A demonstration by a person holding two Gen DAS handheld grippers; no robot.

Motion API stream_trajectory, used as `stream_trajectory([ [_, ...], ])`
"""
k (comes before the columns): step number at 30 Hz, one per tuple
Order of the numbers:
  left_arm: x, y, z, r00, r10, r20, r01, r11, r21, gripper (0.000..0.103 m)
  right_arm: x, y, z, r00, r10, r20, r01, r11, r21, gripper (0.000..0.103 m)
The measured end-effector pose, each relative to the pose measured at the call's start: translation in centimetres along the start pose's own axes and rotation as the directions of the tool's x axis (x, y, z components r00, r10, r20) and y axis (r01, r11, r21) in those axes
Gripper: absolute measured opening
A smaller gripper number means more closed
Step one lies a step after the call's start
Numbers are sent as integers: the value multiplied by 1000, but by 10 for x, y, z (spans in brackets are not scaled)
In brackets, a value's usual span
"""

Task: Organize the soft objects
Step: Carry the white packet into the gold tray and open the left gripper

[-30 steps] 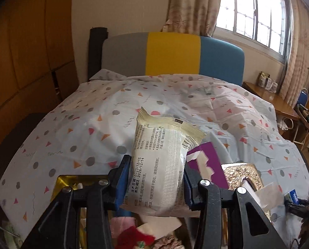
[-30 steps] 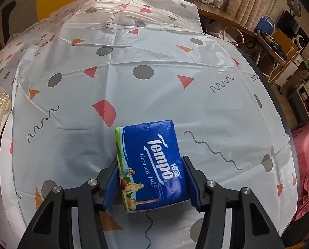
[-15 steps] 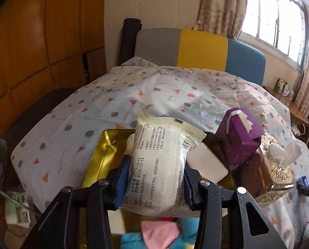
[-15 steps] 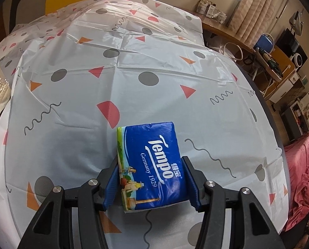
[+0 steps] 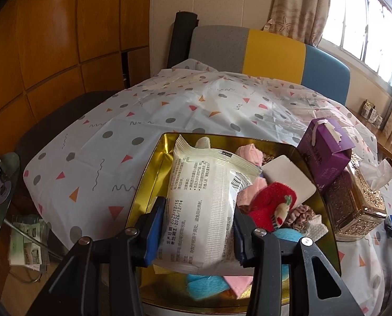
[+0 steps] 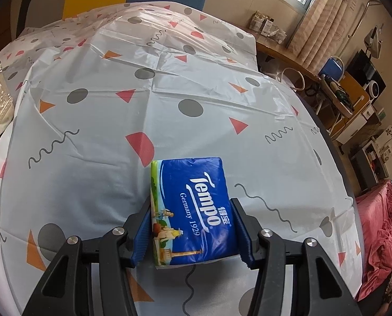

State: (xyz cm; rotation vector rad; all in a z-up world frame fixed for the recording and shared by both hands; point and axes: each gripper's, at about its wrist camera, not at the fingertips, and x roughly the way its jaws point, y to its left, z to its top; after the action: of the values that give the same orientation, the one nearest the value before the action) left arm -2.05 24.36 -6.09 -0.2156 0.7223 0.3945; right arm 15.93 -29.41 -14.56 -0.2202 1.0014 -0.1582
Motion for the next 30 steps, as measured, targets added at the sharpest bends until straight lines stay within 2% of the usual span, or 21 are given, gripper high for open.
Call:
stream_trajectory([
  [9, 10, 25, -11, 998, 23, -60, -26, 998, -62, 45, -1, 1, 0, 1000, -4, -1, 4, 1000, 10, 55],
  [14, 12, 37, -16, 995, 3, -102, -14, 994, -110, 45, 0, 1, 0, 1000, -6, -2, 6, 1000, 5, 55],
  [21, 44, 10, -15, 987, -19, -158, 10, 998, -56, 45, 1, 2, 1, 1000, -10, -5, 10, 1000, -6, 55],
  [30, 77, -17, -8, 981, 27, -192, -23, 999, 23, 46, 1, 3, 2, 1000, -13, -12, 13, 1000, -9, 55],
])
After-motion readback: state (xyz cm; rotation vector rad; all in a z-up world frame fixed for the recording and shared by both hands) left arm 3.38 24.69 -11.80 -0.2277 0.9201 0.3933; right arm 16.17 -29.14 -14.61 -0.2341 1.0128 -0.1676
